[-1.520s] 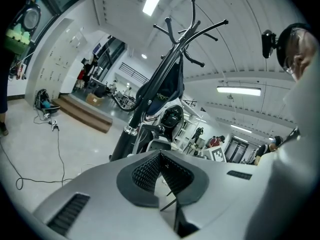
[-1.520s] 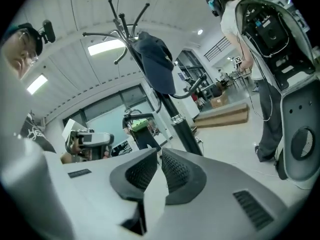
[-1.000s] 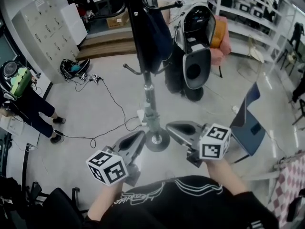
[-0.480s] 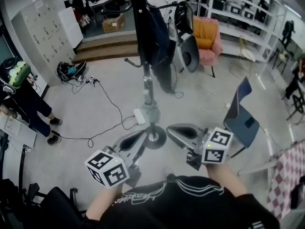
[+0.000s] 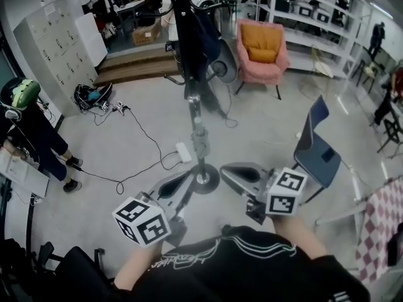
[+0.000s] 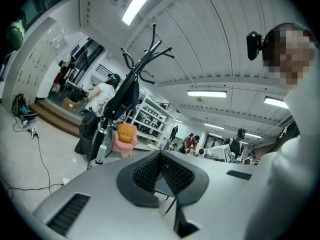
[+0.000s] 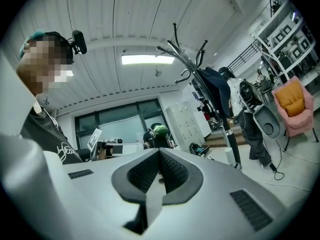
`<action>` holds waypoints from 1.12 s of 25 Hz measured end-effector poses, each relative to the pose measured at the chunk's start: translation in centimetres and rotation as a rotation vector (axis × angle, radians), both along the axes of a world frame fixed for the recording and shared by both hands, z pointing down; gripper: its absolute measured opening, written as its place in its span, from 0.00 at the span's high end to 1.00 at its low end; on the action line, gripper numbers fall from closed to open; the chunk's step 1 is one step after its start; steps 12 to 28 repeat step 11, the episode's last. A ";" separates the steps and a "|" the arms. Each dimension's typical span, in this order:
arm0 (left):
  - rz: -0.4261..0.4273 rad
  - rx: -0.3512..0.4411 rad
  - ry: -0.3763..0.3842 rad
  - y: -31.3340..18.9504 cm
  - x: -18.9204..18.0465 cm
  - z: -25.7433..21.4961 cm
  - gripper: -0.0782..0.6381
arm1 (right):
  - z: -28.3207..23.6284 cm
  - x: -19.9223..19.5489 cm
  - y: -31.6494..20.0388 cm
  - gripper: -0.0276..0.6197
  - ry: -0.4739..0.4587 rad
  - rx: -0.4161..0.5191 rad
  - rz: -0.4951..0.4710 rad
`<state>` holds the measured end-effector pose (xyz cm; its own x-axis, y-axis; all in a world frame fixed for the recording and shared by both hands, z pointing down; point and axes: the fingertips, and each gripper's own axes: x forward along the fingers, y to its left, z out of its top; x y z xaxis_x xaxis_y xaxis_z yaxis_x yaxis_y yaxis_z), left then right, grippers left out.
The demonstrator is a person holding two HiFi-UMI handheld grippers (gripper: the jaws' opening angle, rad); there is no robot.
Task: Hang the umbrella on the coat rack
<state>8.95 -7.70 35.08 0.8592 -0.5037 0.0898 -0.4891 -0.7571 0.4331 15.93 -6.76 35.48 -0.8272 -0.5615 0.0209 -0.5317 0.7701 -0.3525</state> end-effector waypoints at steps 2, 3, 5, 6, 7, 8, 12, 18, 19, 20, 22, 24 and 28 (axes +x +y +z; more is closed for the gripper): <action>-0.001 -0.016 -0.002 0.3 -0.1 0.4 0.89 | 0.2 -0.1 0.4 0.94 -0.005 -0.006 0.002; -0.002 -0.018 -0.003 0.5 -0.2 0.5 0.89 | 0.3 -0.2 0.6 0.94 -0.007 -0.006 0.002; -0.001 -0.011 -0.002 0.9 -0.3 0.5 0.89 | 0.4 -0.3 1.1 0.94 -0.003 -0.001 0.005; -0.001 -0.008 -0.001 1.0 -0.3 0.5 0.89 | 0.4 -0.3 1.3 0.94 -0.001 0.002 0.007; -0.001 -0.008 0.000 1.2 -0.3 0.4 0.89 | 0.4 -0.3 1.4 0.94 0.001 0.005 0.009; -0.001 -0.009 0.000 1.4 -0.3 0.4 0.89 | 0.3 -0.3 1.6 0.94 0.001 0.007 0.010; -0.001 -0.010 -0.003 1.9 -0.4 0.5 0.89 | 0.4 -0.4 2.0 0.94 0.000 0.010 0.012; -0.001 -0.010 -0.003 1.9 -0.4 0.5 0.89 | 0.4 -0.4 2.0 0.94 0.000 0.010 0.012; -0.001 -0.010 -0.003 1.9 -0.4 0.5 0.89 | 0.4 -0.4 2.0 0.94 0.000 0.010 0.012; -0.001 -0.010 -0.003 1.9 -0.4 0.5 0.89 | 0.4 -0.4 2.0 0.94 0.000 0.010 0.012; -0.001 -0.010 -0.003 1.9 -0.4 0.5 0.89 | 0.4 -0.4 2.0 0.94 0.000 0.010 0.012; -0.001 -0.010 -0.003 1.9 -0.4 0.5 0.89 | 0.4 -0.4 2.0 0.94 0.000 0.010 0.012; -0.001 -0.010 -0.003 1.9 -0.4 0.5 0.89 | 0.4 -0.4 2.0 0.94 0.000 0.010 0.012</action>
